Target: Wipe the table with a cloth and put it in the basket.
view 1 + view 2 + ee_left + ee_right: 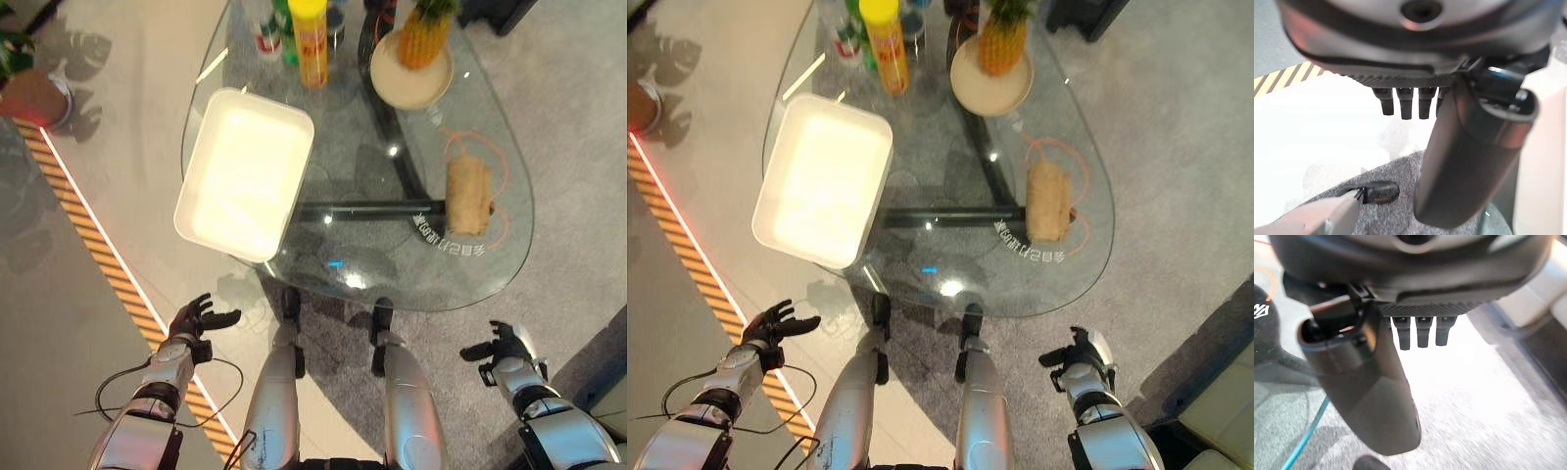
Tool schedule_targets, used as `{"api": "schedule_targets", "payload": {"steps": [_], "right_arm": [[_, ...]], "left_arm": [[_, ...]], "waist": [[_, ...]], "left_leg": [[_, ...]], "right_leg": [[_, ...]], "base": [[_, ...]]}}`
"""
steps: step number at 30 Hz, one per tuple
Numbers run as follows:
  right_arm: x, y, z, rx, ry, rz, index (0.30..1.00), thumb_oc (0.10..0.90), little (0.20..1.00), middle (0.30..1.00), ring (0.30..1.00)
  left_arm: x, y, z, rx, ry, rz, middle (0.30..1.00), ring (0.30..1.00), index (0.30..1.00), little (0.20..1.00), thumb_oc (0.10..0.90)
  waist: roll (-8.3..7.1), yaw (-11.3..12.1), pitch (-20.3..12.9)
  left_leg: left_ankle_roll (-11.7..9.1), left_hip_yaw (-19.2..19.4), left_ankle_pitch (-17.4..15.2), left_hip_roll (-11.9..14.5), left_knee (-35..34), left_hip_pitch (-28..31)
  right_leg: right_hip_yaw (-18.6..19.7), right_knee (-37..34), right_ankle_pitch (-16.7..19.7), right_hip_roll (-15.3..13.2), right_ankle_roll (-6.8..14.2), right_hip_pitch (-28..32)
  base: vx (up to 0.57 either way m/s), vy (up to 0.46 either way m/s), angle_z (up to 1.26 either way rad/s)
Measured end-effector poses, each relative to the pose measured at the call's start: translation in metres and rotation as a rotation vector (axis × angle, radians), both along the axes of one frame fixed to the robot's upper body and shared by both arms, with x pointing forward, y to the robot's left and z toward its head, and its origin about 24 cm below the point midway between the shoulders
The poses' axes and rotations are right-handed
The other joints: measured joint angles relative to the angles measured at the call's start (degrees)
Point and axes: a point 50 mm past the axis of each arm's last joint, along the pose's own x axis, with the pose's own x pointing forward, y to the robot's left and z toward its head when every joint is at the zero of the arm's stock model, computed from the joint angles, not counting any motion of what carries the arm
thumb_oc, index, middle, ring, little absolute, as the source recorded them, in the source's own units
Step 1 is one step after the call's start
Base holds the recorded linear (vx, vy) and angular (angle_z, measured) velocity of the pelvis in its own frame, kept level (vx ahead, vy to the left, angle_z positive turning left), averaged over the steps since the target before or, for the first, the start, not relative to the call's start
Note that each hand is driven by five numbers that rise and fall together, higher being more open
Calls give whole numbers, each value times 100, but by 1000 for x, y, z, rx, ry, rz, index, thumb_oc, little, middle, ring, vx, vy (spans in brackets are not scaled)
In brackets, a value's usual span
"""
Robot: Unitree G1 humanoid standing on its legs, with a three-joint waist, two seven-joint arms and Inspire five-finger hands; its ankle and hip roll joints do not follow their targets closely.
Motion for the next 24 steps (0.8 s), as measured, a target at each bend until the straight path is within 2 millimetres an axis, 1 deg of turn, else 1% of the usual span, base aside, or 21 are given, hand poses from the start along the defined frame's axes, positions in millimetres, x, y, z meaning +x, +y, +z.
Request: {"api": "schedule_targets", "payload": {"steps": [2, 4, 10, 16, 21, 24], "right_arm": [[5, -2, 8, -35, -59, -10, 900, 800, 900, 900, 900], [6, -4, 12, -57, -82, -24, 900, 800, 900, 900, 900], [3, -8, 13, -90, -100, -52, 900, 800, 900, 900, 900], [6, -8, 16, -93, -124, -46, 900, 800, 900, 900, 900], [9, -7, 18, -94, -139, -40, 900, 800, 900, 900, 900], [12, -6, 21, -94, -149, -38, 900, 800, 900, 900, 900]], "left_arm": [[-3, 1, -2, -12, 3, 15, 900, 900, 900, 900, 800], [-3, 1, -2, -12, 1, 17, 900, 900, 900, 900, 800], [-1, 0, 0, -27, -20, 27, 900, 900, 900, 900, 800], [0, 0, 1, -39, -43, 40, 900, 900, 900, 900, 800], [4, -2, 5, -43, -64, 42, 900, 900, 900, 900, 800], [3, -1, 5, -41, -64, 43, 900, 900, 900, 900, 800]], "waist": [[20, -4, -6], [41, -4, -11], [76, -29, -12], [136, -11, -9], [137, 15, -9], [137, 9, -9]], "left_leg": [[-37, -35, -100, 22, 202, -157], [-37, -67, -101, 43, 271, -286], [-40, -88, -112, 66, 489, -672], [-46, -129, -142, 67, 597, -824], [-66, -143, -224, 66, 789, -926], [-68, -154, -226, 76, 793, -948]], "right_leg": [[20, 256, -146, 3, -52, -194], [15, 342, -146, 17, -61, -327], [28, 552, -153, -2, -103, -720], [26, 643, -179, -2, -141, -860], [28, 828, -268, -17, -163, -952], [8, 841, -274, -8, -169, -965]], "base": [[-59, -20, -2], [-73, -6, -2], [-48, -3, -2], [0, 0, 0], [2, -2, 2], [0, 0, 0]]}}
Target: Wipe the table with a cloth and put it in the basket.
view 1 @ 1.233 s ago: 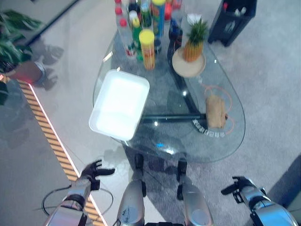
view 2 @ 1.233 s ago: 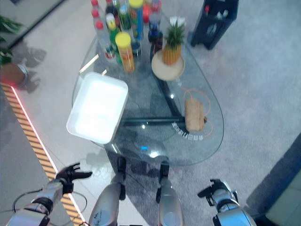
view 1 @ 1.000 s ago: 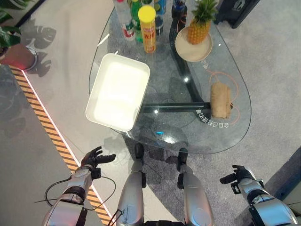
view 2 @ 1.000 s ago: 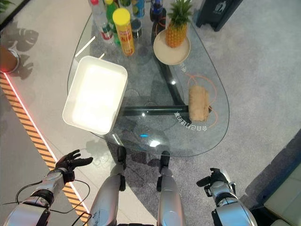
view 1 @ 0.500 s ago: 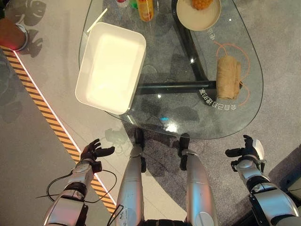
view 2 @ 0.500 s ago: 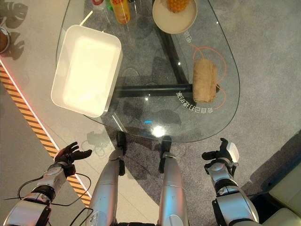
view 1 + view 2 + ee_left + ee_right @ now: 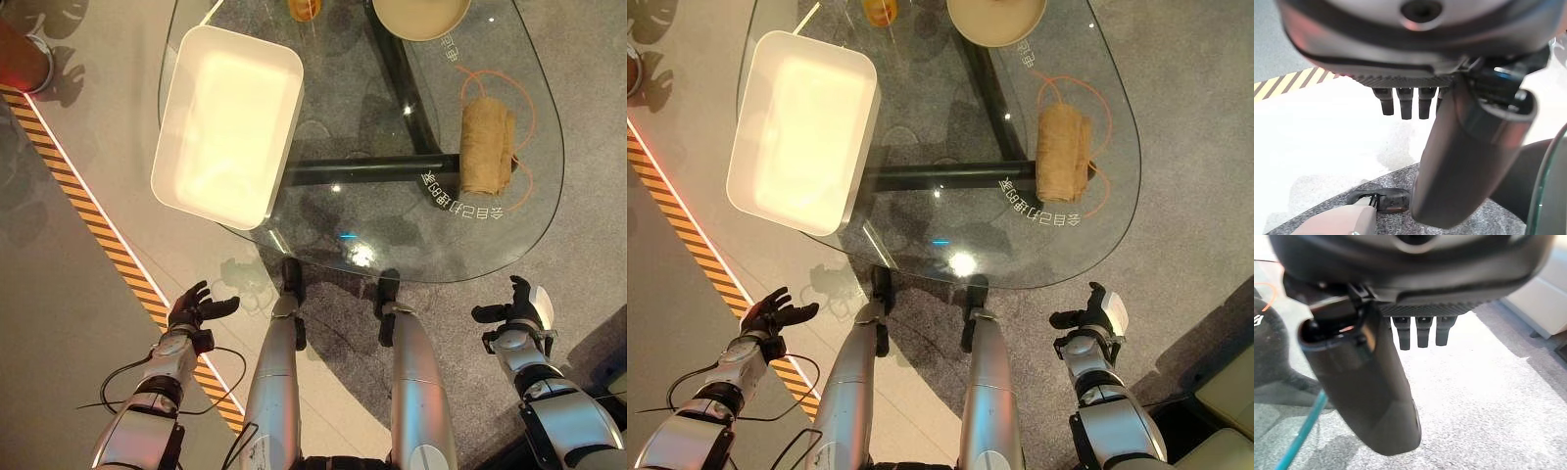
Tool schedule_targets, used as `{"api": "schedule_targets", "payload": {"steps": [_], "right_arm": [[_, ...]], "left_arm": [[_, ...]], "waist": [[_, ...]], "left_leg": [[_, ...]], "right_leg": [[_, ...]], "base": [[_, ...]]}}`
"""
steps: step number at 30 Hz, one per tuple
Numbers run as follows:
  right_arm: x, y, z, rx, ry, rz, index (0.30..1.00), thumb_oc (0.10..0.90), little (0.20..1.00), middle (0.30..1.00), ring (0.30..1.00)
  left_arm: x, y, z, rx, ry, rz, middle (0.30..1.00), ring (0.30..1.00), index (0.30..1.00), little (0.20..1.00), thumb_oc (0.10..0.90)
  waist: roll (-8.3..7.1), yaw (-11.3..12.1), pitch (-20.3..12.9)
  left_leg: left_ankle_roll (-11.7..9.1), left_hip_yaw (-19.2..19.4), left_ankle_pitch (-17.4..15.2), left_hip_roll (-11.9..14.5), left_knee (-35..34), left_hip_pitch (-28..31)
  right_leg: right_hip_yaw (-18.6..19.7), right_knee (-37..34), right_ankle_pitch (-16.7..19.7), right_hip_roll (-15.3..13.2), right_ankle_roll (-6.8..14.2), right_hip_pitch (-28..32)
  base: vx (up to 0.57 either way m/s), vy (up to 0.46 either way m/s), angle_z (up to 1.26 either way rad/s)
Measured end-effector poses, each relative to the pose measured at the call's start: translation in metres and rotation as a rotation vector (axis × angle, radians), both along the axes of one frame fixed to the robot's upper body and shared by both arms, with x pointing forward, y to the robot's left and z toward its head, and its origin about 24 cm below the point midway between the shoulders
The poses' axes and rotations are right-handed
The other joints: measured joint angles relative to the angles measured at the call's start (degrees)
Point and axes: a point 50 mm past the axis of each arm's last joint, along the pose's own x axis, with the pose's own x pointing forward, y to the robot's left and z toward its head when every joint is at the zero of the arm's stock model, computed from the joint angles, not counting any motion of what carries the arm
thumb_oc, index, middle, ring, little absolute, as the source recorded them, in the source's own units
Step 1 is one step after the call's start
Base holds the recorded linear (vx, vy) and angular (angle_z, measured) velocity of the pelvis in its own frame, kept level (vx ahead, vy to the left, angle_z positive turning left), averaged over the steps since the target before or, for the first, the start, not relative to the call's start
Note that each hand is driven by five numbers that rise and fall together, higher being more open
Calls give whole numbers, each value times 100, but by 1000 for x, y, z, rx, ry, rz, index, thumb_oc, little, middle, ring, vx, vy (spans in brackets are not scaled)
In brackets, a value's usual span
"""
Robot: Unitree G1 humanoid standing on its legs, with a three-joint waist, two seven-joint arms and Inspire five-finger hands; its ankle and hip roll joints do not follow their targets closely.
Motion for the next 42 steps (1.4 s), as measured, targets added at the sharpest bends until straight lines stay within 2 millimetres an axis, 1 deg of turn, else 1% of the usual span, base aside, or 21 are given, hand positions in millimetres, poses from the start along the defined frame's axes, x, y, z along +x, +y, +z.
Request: {"api": "schedule_targets", "payload": {"steps": [7, 8, 9, 12, 13, 14, 15, 16, 19, 20, 22, 28, 30, 32, 34, 38, 39, 40, 42], "right_arm": [[0, -1, 1, 27, -19, -20, 900, 800, 900, 900, 900], [-1, -2, 1, 72, -49, -55, 900, 800, 900, 900, 900], [-2, -6, 3, 140, -112, -135, 900, 800, 900, 900, 900], [-6, -17, 8, 204, -208, -281, 900, 800, 900, 900, 900], [-9, -27, 14, 230, -262, -367, 900, 800, 900, 900, 900], [-10, -31, 16, 230, -274, -386, 900, 800, 900, 900, 900], [-10, -40, 24, 240, -309, -428, 900, 800, 900, 900, 900], [-13, -50, 30, 226, -324, -474, 900, 800, 900, 900, 900], [-15, -69, 51, 161, -384, -543, 900, 800, 900, 900, 900], [-15, -71, 54, 151, -393, -550, 900, 800, 900, 900, 900], [-14, -78, 69, 105, -442, -582, 900, 800, 900, 900, 900], [-5, -84, 104, -4, -577, -609, 900, 800, 900, 900, 900], [-2, -84, 114, -26, -629, -599, 900, 800, 900, 900, 900], [6, -79, 129, -46, -701, -569, 900, 800, 900, 900, 900], [11, -75, 138, -58, -744, -544, 900, 800, 900, 900, 900], [28, -51, 168, -113, -876, -410, 900, 800, 900, 900, 900], [33, -41, 176, -131, -910, -351, 900, 800, 900, 900, 900], [35, -37, 179, -134, -923, -332, 900, 800, 900, 900, 900], [42, -18, 194, -159, -977, -234, 900, 800, 900, 900, 900]], "left_arm": [[0, 0, 0, -1, 0, -1, 900, 900, 900, 900, 800], [0, 0, 0, -1, 0, -1, 900, 900, 900, 900, 800], [0, 0, 0, -1, -2, -2, 900, 900, 900, 900, 800], [-1, 0, 0, 0, -2, -2, 900, 900, 900, 900, 800], [-2, 1, -2, 0, 5, 1, 900, 900, 900, 900, 800], [-3, 1, -2, 1, 8, 3, 900, 900, 900, 900, 800], [-3, 2, -3, 1, 11, 4, 900, 900, 900, 900, 800], [-4, 3, -4, 2, 9, 3, 900, 900, 900, 900, 800], [-4, 3, -4, 0, 8, -6, 900, 900, 900, 900, 800], [-4, 3, -4, 0, 8, -6, 900, 900, 900, 900, 800], [-4, 1, -4, 7, 13, -20, 900, 900, 900, 900, 800], [-3, -1, -4, 12, 16, -38, 900, 900, 900, 900, 800], [-3, -1, -4, 4, 13, -31, 900, 900, 900, 900, 800], [-3, 0, -3, -4, 11, -22, 900, 900, 900, 900, 800], [-2, 0, -3, -5, 7, -22, 900, 900, 900, 900, 800], [1, -3, -1, -3, -1, -39, 900, 900, 900, 900, 800], [3, -6, 1, -1, -8, -51, 900, 900, 900, 900, 800], [3, -6, 2, -2, -12, -54, 900, 900, 900, 900, 800], [6, -8, 4, -3, -27, -60, 900, 900, 900, 900, 800]], "waist": [[0, -3, 0], [0, 6, 0], [0, 9, 0], [0, 16, 0], [0, 25, 0], [0, 32, 0], [-1, 28, 0], [0, 23, 0], [-1, 52, 0], [-1, 57, 0], [-1, 74, 0], [-1, 125, 0], [-1, 127, 0], [-1, 128, 0], [-1, 125, 0], [-2, 110, 1], [-2, 105, 0], [-2, 104, 1], [-3, 104, 0]], "left_leg": [[-7, -42, -27, -15, 72, -32], [-6, -55, -50, -15, 105, -32], [-5, -63, -51, -18, 107, -24], [-4, -61, -51, -22, 119, -25], [16, -65, -69, -19, 181, -25], [19, -66, -78, -19, 197, -21], [12, -66, -85, -29, 194, 3], [8, -63, -87, -40, 195, 9], [0, -67, -93, -39, 193, 9], [0, -68, -93, -39, 192, 9], [0, -70, -93, -37, 183, 8], [26, -76, -77, -53, 137, -46], [28, -81, -74, -65, 92, -50], [30, -97, -73, -65, 73, -73], [30, -112, -73, -71, 64, -88], [18, -111, -52, -79, -18, -91], [18, -111, -52, -81, -20, -91], [18, -111, -53, -81, -22, -91], [19, -109, -53, -83, -40, -91]], "right_leg": [[-19, 79, -52, -12, -15, -13], [-17, 103, -69, -15, -14, -9], [-17, 114, -77, -9, -13, -4], [-32, 118, -79, -6, -15, 12], [-34, 123, -79, -5, -16, 39], [-33, 125, -80, -5, -16, 51], [-33, 120, -81, -19, -13, 75], [-32, 122, -81, -18, -10, 81], [-35, 118, -79, -30, -10, 82], [-36, 117, -79, -31, -10, 82], [-38, 107, -79, -29, -10, 82], [-58, 54, -64, -27, -30, 49], [-73, 22, -59, -27, -27, 45], [-98, -35, -35, -18, -3, 47], [-114, -58, -31, -22, 5, 47], [-123, -138, -13, -20, 16, 47], [-123, -137, -5, -21, 13, 47], [-124, -139, -3, -21, 13, 47], [-124, -167, 1, -21, 15, 47]], "base": [[50, 0, 2], [65, -10, 2], [40, -11, 1], [41, -4, 2], [35, 0, 0], [0, 0, 0], [0, 0, 0], [0, 0, 0], [0, 0, 0], [0, 0, 0], [0, 0, 0], [-4, 2, 1], [-14, 6, 2], [-29, 35, 2], [-24, 33, 3], [-27, 39, 1], [-26, 47, 1], [-23, 42, 1], [-18, 45, 0]]}}
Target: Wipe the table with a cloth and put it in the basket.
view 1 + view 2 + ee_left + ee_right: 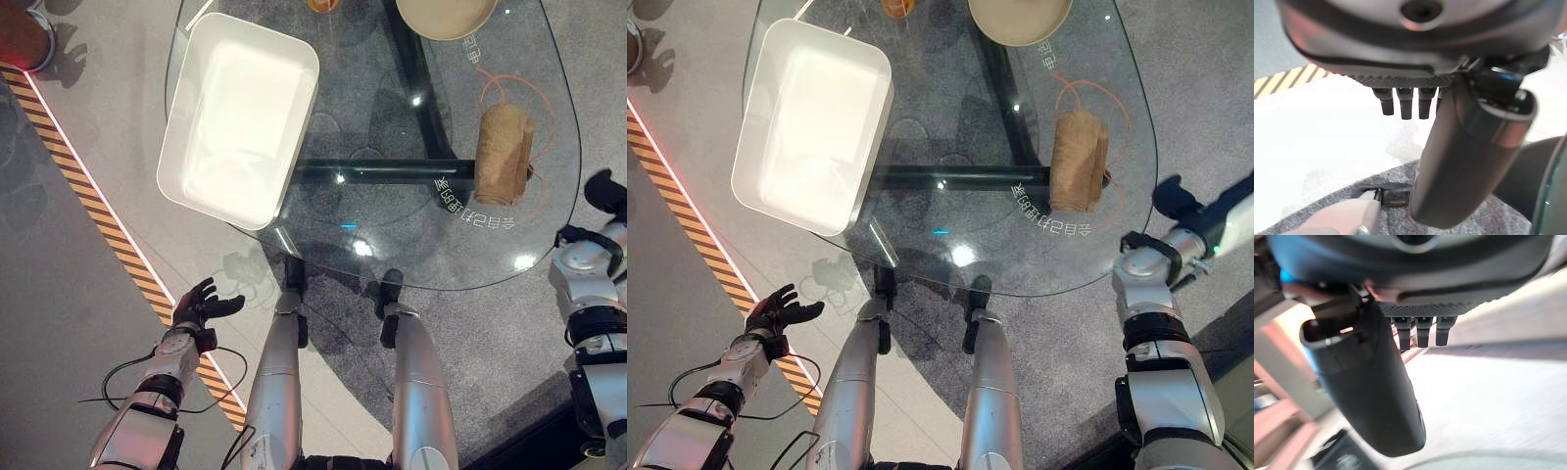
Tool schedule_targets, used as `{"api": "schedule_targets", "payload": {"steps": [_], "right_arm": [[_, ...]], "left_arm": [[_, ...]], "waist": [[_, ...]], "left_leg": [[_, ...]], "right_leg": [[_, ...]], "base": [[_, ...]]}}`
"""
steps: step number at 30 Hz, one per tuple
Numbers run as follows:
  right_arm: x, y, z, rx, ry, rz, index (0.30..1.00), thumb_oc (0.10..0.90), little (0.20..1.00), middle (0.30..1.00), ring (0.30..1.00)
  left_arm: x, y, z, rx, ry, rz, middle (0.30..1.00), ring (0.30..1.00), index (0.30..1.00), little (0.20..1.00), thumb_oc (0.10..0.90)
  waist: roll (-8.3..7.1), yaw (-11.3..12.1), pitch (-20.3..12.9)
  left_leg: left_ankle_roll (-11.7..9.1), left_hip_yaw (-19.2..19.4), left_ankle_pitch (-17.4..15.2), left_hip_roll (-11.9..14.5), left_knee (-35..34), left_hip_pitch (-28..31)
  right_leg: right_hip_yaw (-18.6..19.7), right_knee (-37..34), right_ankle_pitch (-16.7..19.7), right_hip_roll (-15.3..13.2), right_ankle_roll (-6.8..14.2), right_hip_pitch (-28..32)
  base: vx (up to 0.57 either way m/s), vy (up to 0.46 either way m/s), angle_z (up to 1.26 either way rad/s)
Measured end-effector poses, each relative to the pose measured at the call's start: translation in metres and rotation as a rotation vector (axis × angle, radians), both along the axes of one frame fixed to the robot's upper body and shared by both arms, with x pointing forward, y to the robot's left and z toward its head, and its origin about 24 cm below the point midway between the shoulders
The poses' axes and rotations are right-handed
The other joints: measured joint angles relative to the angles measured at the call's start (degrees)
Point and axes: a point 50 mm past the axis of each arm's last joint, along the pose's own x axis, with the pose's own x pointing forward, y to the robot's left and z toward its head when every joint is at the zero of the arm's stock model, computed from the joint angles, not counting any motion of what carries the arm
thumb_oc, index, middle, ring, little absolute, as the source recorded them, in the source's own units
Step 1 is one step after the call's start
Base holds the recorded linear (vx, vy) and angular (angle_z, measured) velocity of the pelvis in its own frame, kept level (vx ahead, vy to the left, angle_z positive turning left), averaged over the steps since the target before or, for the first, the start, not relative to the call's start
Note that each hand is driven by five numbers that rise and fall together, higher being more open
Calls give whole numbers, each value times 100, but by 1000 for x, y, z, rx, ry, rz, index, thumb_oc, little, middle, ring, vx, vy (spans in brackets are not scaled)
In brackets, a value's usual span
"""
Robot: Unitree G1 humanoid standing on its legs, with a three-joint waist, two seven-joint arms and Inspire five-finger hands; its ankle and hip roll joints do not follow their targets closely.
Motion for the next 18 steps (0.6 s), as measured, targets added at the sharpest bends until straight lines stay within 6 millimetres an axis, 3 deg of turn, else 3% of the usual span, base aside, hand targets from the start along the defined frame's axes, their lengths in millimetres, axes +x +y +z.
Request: {"api": "schedule_targets", "payload": {"steps": [5, 18], "right_arm": [[5, 20, 15, -66, -48, 66, 900, 800, 900, 900, 900], [12, 45, 17, -133, -29, 114, 900, 800, 900, 900, 900]], "left_arm": [[1, -1, 1, 0, -8, -2, 900, 900, 900, 900, 800], [-1, -4, -2, -3, -4, 8, 900, 900, 900, 900, 800]], "waist": [[-4, -2, -2], [-10, -110, -5]], "left_leg": [[20, 15, 13, -22, -79, 1], [61, 79, 42, -36, -178, 86]], "right_leg": [[2, -84, 26, -15, 17, 6], [59, -119, 58, -26, 29, 30]], "base": [[-5, 17, 0], [0, 10, -1]]}}
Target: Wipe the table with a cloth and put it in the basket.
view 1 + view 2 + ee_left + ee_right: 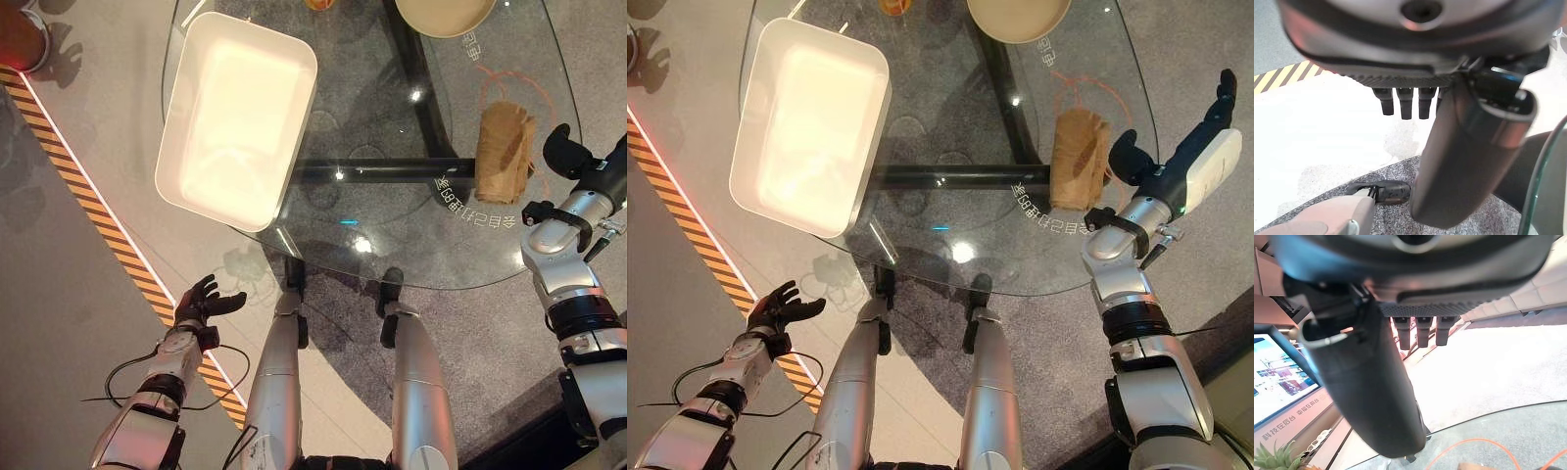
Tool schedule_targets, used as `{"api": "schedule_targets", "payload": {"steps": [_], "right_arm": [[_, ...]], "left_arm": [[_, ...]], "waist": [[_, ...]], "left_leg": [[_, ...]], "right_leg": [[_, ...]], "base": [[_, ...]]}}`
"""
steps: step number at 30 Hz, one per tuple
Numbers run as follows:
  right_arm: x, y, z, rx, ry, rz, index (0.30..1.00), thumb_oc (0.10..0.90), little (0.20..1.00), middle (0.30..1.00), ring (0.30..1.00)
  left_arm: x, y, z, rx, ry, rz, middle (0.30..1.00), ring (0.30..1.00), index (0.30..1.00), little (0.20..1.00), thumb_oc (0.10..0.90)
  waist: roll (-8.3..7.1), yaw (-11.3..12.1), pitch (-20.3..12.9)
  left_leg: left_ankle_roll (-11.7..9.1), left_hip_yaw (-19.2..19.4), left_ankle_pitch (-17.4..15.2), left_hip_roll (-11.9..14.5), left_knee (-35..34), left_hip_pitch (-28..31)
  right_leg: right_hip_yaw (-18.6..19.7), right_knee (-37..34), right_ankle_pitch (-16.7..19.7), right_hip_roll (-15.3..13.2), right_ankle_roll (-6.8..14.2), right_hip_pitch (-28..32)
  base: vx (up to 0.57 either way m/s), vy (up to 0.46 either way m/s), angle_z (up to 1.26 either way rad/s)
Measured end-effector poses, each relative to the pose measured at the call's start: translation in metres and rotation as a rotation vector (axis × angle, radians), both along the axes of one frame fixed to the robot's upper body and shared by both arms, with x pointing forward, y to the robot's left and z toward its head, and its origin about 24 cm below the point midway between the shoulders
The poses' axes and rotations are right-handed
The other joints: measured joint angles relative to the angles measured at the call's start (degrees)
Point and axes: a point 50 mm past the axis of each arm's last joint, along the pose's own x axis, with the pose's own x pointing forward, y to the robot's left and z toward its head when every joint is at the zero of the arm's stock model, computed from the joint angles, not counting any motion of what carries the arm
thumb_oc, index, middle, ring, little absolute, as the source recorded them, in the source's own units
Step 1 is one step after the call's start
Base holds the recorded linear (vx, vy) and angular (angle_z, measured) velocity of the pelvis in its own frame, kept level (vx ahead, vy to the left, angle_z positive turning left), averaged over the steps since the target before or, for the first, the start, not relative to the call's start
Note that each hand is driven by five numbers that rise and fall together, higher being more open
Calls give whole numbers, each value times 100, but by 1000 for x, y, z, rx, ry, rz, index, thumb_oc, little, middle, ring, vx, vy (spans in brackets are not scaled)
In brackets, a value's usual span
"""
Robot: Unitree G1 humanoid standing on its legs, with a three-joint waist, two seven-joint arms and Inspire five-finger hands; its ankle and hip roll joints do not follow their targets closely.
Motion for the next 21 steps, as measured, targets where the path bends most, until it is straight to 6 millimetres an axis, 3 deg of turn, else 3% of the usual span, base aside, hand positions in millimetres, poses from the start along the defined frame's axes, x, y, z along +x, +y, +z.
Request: {"api": "schedule_targets", "payload": {"steps": [12, 21], "right_arm": [[10, 23, -15, -34, 102, 110, 900, 800, 900, 900, 900], [24, 45, -19, 73, 154, 244, 900, 800, 900, 900, 900]], "left_arm": [[0, -4, -3, -8, 4, -1, 900, 900, 900, 900, 800], [-1, -5, -3, -2, 6, 9, 900, 900, 900, 900, 800]], "waist": [[1, -2, 0], [7, 55, 1]], "left_leg": [[0, 61, 29, -3, -93, 73], [-12, 62, 72, -18, -100, 116]], "right_leg": [[53, -24, 11, 1, 10, 8], [62, 44, 9, -17, 8, 12]], "base": [[2, 3, -1], [0, 0, 0]]}}
